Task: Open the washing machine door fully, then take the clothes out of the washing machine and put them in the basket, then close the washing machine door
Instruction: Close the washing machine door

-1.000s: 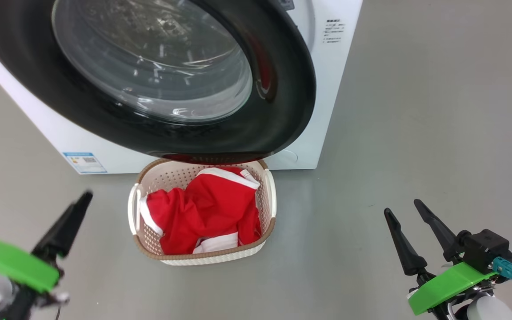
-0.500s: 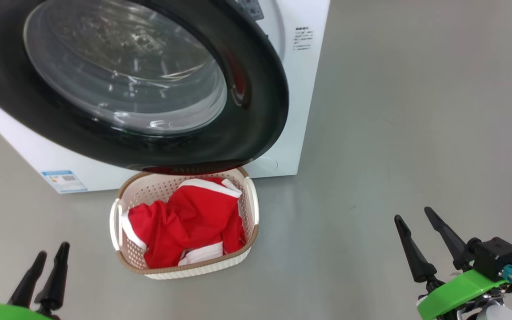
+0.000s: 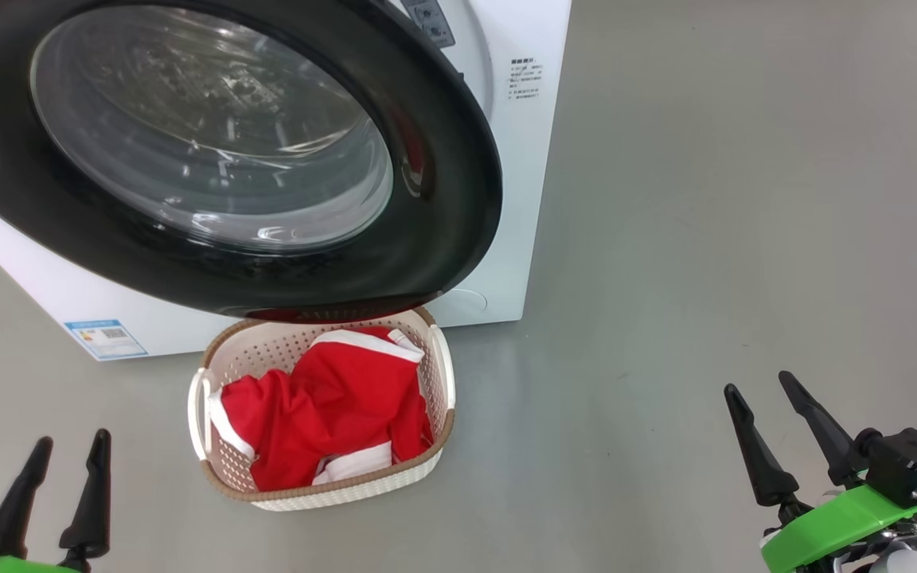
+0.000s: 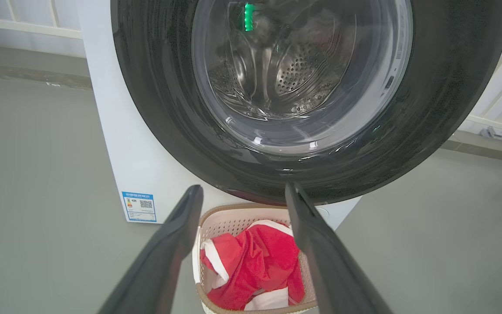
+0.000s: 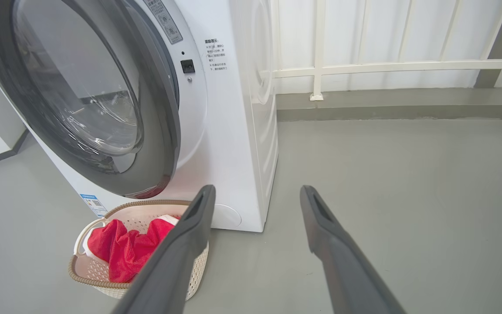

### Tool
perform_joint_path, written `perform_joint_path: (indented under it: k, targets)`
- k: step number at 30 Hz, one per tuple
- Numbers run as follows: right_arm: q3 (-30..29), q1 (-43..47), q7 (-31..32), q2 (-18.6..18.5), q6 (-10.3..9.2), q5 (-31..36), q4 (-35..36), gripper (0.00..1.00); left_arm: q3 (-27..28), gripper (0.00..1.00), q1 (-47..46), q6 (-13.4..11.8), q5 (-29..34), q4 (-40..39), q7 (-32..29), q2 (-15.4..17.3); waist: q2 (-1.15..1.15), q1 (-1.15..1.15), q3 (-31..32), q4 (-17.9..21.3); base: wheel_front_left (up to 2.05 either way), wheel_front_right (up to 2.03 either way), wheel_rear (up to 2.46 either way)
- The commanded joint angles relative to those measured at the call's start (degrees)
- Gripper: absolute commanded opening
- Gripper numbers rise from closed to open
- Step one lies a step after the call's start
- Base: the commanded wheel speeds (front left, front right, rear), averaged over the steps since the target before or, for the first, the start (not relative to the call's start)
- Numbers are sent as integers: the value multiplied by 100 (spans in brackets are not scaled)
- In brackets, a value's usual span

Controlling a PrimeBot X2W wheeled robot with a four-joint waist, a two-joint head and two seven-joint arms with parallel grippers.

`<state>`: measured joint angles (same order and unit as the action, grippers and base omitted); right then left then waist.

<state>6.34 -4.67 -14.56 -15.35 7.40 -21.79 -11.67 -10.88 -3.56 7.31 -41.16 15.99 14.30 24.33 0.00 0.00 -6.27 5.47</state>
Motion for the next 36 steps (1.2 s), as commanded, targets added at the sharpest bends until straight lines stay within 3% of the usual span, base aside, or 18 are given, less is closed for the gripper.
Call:
perform_joint_path:
  k: [1,9,16,23,36]
  targets:
    - [66,17,-44,-109,9,-46,154,100,435,100,-64,18,313,-210,69,72,0,0,7,5,0,0,0]
    - [35,38,-44,-87,9,-30,157,100,1196,100,235,18,1648,-703,69,-657,0,0,30,31,0,0,0]
    - [28,82,-44,-95,9,-18,130,100,1459,100,419,18,2112,-814,70,-1070,0,0,78,34,0,0,0]
    - [3,136,-44,-83,9,-30,137,100,1598,100,534,18,2229,-842,70,-1299,0,0,114,34,0,0,0]
    - [-80,203,-44,-13,9,-48,153,100,1607,100,585,18,2208,-800,70,-1353,0,0,148,45,0,0,0]
